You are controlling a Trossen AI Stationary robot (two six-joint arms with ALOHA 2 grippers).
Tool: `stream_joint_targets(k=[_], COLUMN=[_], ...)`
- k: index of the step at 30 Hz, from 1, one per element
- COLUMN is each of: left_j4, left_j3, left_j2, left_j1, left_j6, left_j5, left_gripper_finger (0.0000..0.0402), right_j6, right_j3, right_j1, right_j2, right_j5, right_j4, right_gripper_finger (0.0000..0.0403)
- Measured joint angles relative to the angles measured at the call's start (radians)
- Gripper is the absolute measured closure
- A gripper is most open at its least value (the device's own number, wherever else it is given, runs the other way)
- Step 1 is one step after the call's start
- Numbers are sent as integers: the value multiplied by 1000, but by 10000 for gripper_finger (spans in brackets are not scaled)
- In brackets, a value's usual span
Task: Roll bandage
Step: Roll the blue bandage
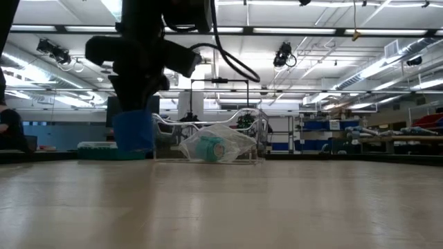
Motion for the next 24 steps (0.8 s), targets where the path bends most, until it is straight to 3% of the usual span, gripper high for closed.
stream_joint_targets(k=[15, 24], left_j4=[27, -38], left_j3=[-49, -19], left_j2=[0, 0], left_j1=[0, 0], left_j6=[-48, -21], left_j5=[19, 71], left_gripper_finger=[247, 206], right_j6=[-7, -8], right_j3=[0, 0], right_j1=[-18, -18], right_j2=[0, 0], right_j5=[-14, -16], right_j4=[-3, -3], right_gripper_finger=[253, 253])
